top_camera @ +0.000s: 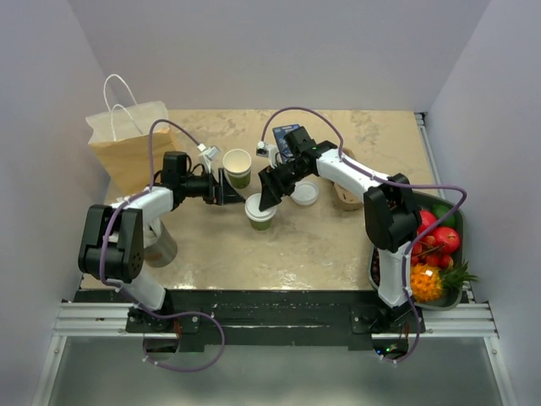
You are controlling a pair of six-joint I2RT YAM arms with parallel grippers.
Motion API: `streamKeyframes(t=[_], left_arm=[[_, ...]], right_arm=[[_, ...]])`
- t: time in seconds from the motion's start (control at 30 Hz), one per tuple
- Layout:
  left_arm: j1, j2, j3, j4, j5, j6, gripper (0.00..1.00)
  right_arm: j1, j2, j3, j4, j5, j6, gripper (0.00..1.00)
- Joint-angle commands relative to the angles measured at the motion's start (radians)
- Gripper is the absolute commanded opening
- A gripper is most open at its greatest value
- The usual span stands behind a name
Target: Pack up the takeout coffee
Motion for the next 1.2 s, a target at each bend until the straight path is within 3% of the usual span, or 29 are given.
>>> streamKeyframes(t=[0.0,0.5,0.7,0.83,1.17], left_arm=[[0.008,0.013,0.016,-0.002,0.006,0.017,0.86],[-0.015,0.06,0.052,-0.069,-0.062,0.027,0.85],[-0.05,0.083,0.143,-0.211,-0.216,0.048,0.85],[-0.081,0.088,0.2,-0.359,-0.422,0.131,0.85],[-0.11,0.131,0.174,-0.458,-0.568,0.194,0.81]], right_arm=[[0.01,0.048,0.017,0.012,0.109,-0.023,0.72],[0.01,0.05,0.016,0.021,0.106,-0.014,0.72],[0.013,0.048,0.016,0.024,0.115,-0.006,0.72],[0.017,0.051,0.017,0.026,0.126,0.003,0.72],[0.019,0.06,0.017,0.021,0.128,0.002,0.72]])
